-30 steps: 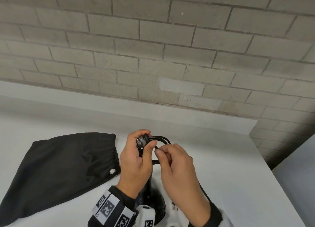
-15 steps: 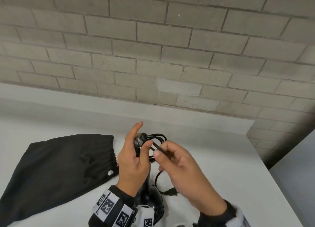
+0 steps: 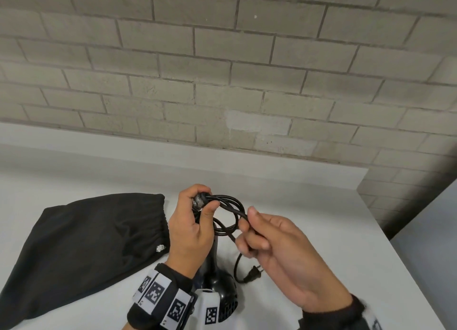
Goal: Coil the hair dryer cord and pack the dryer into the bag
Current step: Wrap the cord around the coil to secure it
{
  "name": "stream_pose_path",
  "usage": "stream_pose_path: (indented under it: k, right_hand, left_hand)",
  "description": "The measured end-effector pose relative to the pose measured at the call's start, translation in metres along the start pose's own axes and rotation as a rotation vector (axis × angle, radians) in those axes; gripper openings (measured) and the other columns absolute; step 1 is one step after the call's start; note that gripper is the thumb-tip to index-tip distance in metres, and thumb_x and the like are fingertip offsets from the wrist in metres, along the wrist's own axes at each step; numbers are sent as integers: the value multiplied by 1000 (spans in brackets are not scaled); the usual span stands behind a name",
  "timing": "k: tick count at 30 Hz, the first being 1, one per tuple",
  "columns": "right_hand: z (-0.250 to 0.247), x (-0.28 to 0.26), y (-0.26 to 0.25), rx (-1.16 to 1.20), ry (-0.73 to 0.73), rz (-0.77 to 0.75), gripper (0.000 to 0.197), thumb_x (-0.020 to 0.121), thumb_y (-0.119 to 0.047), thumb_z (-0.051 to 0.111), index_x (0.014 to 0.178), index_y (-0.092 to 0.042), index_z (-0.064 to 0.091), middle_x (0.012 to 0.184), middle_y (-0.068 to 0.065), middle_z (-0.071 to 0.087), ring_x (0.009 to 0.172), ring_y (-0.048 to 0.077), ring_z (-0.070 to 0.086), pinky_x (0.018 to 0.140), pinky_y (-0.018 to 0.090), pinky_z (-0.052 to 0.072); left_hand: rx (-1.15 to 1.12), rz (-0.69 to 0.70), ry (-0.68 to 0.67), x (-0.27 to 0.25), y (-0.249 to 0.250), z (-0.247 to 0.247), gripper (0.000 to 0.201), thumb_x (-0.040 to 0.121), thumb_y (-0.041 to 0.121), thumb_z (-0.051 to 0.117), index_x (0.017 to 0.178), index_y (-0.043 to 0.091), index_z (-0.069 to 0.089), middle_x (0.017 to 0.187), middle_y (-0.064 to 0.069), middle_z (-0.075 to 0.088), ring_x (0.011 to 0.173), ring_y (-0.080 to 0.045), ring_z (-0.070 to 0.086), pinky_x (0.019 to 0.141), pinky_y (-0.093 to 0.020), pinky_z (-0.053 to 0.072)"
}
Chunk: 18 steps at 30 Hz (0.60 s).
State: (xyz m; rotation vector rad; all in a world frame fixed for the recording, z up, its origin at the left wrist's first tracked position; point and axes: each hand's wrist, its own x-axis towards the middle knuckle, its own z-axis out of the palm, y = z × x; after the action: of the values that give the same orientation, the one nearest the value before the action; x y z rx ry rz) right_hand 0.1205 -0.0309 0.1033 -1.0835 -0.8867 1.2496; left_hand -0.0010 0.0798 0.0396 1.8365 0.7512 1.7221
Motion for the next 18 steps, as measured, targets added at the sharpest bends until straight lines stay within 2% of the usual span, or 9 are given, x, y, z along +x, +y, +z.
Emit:
stream_pose_path:
  k: [1,3,5,6,7,9,13,16,18]
  right_hand:
    - [-3,-1,1,66,-43,24,35,95,-33,58,71,-9,63,55,5,29,63,19,46,67,26,39]
    - [-7,-3,8,-33,-80,-66,31,89,-30,66,75,-2,62,57,5,49,67,17,51,69,22,43]
    - [-10,-6,21,-254,-43,-235,12,84,-25,70,81,-13,68,84,6,69,83,10,63,79,20,48]
    - [-11,-7,28,-332,-30,-300,6,84,-23,70,85,-17,70,99,4,70,98,10,65,87,22,48]
    - [-12,-8,35,-390,-30,-340,6,84,-23,70,90,-20,70,110,0,68,113,15,61,95,26,46]
    - [-13,-9,48,-437,-24,-391,10,87,-22,67,97,-23,70,114,-3,66,122,25,56,101,33,44]
    - [-8,-14,52,-422,79,-409,16,91,-16,64,96,-29,73,98,-1,75,107,15,67,91,20,49]
    - [-14,-20,46,-302,99,-333,6,88,-26,70,93,-24,73,74,8,73,85,19,72,80,19,51]
    - [-24,-25,44,-130,60,-216,37,74,-46,78,92,-14,74,57,6,61,68,23,66,72,24,51]
  left_hand:
    - [4,-2,-2,0,0,0,19,92,35,52,109,27,51,96,35,58,77,9,58,70,-3,41]
    - [2,-18,4,0,0,0,19,92,38,52,109,30,51,92,32,59,75,6,59,69,-3,41]
    - [1,-25,17,0,1,-1,22,94,47,52,108,30,51,83,20,61,73,1,59,67,-4,41]
    - [-2,-21,21,1,2,-2,27,95,53,50,108,30,51,80,15,61,72,-2,60,67,-5,41]
    - [-7,-18,23,0,3,-3,31,96,57,47,109,29,51,79,12,60,72,-3,60,67,-6,42]
    - [-15,-10,17,1,4,-4,34,97,56,45,109,25,53,79,12,59,71,-2,59,67,-7,42]
    - [-17,-11,-7,1,2,-4,24,96,37,53,110,17,56,84,10,60,74,-4,60,70,-9,44]
    - [-6,-17,2,2,-1,-6,21,96,31,53,111,19,57,88,10,62,79,-3,61,74,-11,46]
    - [11,-4,-1,2,-4,-7,21,96,32,53,112,20,59,90,10,62,81,-5,62,76,-13,46]
